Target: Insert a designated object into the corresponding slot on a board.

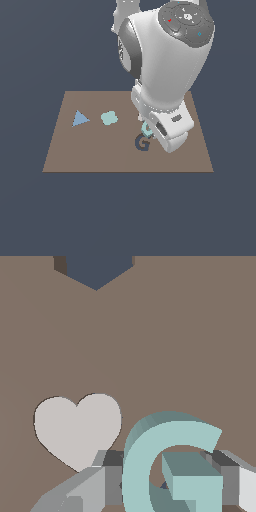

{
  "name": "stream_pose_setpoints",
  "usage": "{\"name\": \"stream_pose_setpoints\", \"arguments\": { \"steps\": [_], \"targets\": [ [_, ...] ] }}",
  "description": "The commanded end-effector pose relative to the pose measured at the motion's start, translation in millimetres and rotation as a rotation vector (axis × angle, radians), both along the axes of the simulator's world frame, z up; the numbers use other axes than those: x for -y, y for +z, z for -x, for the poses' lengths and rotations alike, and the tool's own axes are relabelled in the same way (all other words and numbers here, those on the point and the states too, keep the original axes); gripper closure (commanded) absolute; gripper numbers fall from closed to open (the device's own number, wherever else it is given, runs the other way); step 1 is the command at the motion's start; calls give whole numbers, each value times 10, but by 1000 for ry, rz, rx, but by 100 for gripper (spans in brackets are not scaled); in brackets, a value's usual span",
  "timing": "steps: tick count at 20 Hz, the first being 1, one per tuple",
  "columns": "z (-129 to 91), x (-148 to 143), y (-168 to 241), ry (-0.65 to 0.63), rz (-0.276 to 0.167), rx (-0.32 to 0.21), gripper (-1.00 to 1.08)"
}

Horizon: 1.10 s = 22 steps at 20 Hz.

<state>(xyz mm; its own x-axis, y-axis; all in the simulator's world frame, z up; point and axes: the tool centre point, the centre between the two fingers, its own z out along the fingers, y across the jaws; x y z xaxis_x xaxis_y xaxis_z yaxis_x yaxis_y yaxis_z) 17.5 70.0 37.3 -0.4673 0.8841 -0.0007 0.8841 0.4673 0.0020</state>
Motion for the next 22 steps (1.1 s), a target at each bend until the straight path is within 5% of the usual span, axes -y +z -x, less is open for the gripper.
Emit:
{"name": "stream_pose_setpoints", "arguments": {
  "steps": [1, 22],
  "targets": [
    [-33, 45, 6, 93, 0, 0, 108],
    [-346, 240, 28, 699, 1, 0, 108]
  ]
}}
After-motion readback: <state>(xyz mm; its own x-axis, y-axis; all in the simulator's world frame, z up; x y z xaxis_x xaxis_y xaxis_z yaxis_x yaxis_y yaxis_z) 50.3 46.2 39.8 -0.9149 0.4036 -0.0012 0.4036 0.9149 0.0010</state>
